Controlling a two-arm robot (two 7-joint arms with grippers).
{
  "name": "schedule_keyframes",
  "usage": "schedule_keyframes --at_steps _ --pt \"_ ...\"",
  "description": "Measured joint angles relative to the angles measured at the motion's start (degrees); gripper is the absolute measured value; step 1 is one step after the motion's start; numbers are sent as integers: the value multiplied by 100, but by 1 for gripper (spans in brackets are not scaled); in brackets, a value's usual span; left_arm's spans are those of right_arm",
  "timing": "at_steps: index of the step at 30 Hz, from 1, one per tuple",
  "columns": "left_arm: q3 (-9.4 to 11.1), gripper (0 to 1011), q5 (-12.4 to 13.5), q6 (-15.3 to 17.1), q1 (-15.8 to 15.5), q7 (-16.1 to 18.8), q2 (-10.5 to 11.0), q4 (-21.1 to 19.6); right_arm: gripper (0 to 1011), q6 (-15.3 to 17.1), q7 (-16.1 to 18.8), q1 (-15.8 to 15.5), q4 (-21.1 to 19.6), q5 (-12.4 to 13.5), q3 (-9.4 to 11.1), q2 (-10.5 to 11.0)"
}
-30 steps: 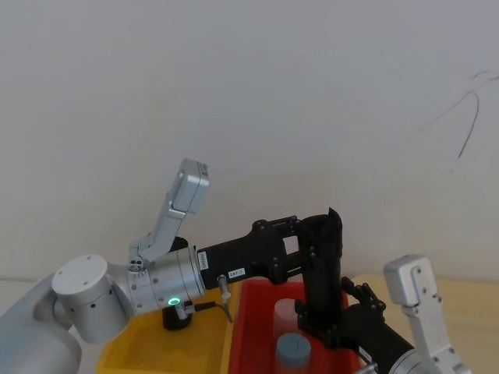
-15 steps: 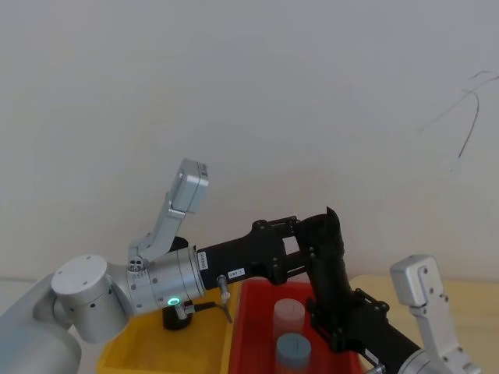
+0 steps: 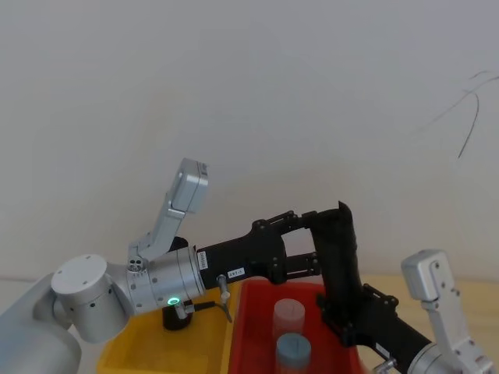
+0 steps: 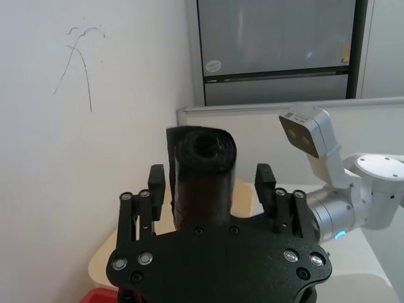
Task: Pick up the garbage bag with the one hand and transfer it to the other hand.
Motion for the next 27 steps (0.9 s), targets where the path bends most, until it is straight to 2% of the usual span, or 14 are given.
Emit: schedule_keyframes --at_steps 5,8,19,27 --pt "0 964 0 0 0 0 0 -1 511 -31 -9 85 87 43 57 29" --pt "0 1001 0 0 0 0 0 -1 511 -34 -36 128 129 57 83 35" --pt "-2 1001 3 -3 20 28 23 -34 510 51 -438 285 341 24 275 17" --pt "-79 1001 63 -65 224 354 198 -345 511 249 -908 241 381 -111 401 -78"
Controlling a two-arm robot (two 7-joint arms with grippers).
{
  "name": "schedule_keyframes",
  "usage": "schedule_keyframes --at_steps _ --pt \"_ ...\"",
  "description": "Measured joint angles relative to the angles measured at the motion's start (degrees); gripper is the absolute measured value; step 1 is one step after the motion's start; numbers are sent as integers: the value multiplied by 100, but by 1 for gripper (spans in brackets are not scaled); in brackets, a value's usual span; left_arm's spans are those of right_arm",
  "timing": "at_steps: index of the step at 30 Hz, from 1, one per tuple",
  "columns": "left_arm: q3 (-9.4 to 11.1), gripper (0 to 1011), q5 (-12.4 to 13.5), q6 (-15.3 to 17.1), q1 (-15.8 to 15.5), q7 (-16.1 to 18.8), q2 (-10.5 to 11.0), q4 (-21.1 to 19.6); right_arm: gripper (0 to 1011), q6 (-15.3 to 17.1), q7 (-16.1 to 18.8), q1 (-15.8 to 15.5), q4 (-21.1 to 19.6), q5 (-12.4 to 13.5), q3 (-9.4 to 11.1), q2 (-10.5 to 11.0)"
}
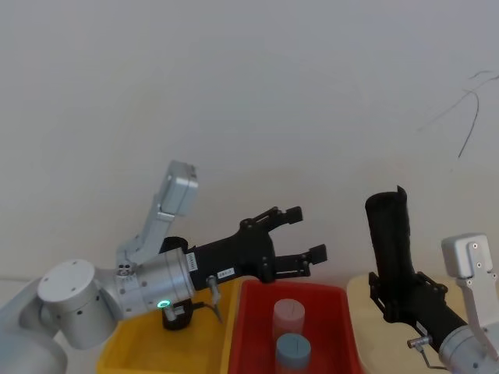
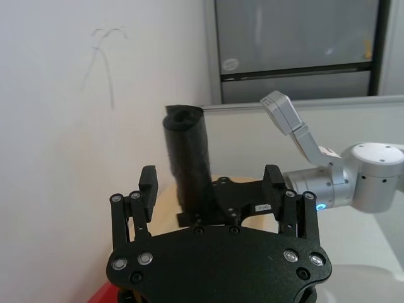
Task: Pick up the garbage bag with the one hand and transfer it to the other hand.
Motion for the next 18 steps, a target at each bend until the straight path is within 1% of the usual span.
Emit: schedule_keyframes --at_steps 2,4,7,10,11,13,14,16,17,18 --pt "-22 1001 15 -12 54 99 44 -81 511 74 -158 -22 19 -58 37 -36" --pt "-46 1001 31 -21 119 186 95 -168 510 120 -242 -33 35 -95 57 -58" --pt "-130 1001 69 -42 332 437 263 -458 511 221 -512 -57 96 -190 105 -119" --pt "-186 1001 87 -52 459 594 362 -626 511 319 -743 -64 169 -289 137 -172" --pt "-227 1002 97 -56 555 718 431 -744 510 350 -812 -64 196 -319 145 -190" --pt "-283 1001 105 -60 674 847 516 -893 511 417 -974 -59 250 -392 163 -226" --pt "-339 1002 113 -64 795 958 600 -1036 511 441 -1026 -52 282 -415 171 -246" --pt "-400 1001 118 -70 926 1087 683 -1162 511 522 -1209 -26 366 -495 193 -296" --pt "-449 1001 120 -74 1039 1195 741 -1285 511 549 -1265 -16 396 -520 199 -313" --pt "-478 1002 121 -77 1074 1245 773 -1346 512 572 -1320 -1 432 -542 209 -337"
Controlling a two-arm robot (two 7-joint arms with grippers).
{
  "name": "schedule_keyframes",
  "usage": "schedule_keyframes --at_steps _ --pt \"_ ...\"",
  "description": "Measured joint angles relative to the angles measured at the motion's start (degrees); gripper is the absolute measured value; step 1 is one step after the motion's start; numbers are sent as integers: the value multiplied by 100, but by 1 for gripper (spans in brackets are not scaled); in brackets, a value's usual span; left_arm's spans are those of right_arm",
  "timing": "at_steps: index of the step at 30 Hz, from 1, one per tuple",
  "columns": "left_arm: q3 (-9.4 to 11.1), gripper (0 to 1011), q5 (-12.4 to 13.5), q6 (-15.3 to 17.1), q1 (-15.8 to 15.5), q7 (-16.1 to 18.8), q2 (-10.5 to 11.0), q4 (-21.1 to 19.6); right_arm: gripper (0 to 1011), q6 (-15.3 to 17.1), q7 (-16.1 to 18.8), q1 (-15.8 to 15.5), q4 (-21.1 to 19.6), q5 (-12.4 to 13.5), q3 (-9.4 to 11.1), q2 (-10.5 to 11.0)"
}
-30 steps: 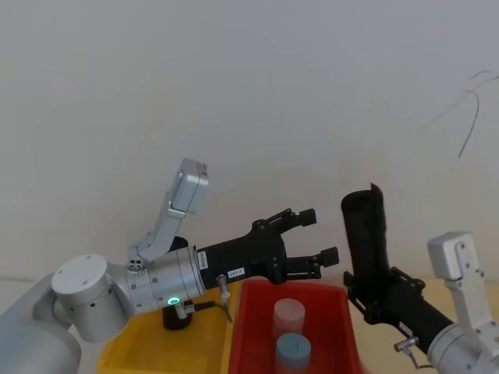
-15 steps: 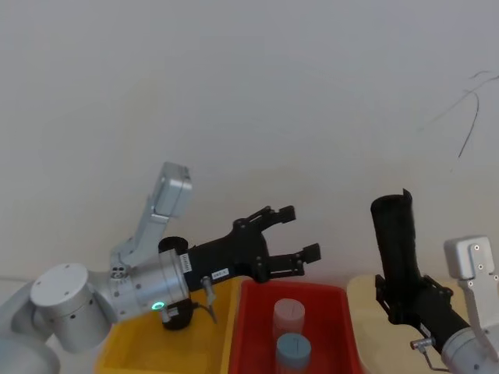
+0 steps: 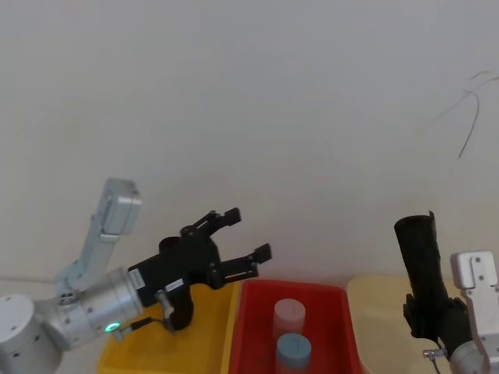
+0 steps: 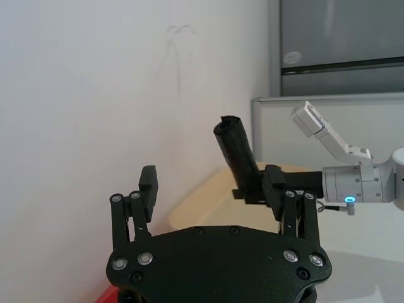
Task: Pick up the garbage bag with the one hand and transfer it to the other hand.
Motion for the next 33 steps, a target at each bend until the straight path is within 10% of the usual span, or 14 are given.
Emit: schedule_keyframes --at_steps 17,33 --pt "-397 1001 -43 -9 776 609 416 -733 972 390 -540 78 125 -277 71 -197" --pt "-492 1002 -71 46 978 763 515 -869 1001 696 206 -355 -767 -142 -72 59"
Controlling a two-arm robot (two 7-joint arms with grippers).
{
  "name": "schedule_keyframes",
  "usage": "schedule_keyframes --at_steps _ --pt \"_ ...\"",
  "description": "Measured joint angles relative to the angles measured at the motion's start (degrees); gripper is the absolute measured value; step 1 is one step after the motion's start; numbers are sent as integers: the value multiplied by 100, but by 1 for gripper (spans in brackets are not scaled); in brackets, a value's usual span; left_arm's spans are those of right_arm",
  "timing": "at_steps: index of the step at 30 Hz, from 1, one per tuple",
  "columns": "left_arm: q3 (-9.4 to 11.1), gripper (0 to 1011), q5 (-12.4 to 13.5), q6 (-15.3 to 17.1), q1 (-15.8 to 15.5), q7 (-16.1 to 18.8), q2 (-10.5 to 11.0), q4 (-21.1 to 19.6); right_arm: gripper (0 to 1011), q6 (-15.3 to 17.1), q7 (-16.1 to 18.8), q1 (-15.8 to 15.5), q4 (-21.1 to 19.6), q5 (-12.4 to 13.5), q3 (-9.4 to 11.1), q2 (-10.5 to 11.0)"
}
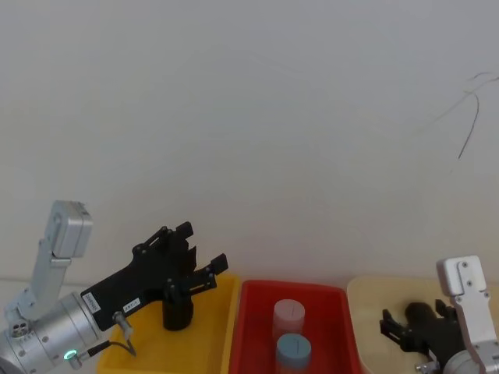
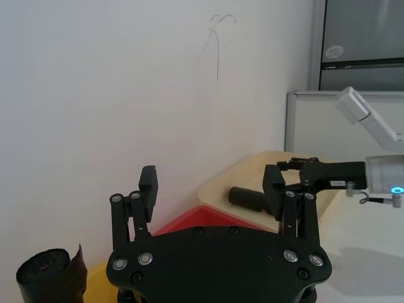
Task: Pick up the garbage bag with the one hand and transfer it to the other hand.
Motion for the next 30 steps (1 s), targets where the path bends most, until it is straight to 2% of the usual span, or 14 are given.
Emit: schedule_keyframes --at_steps 14,30 --pt "-23 1002 -5 20 52 42 30 -34 1001 425 990 -382 -871 391 -122 304" --pt "-32 1002 -5 27 68 55 39 -47 1001 846 1986 -534 -1485 855 -424 558"
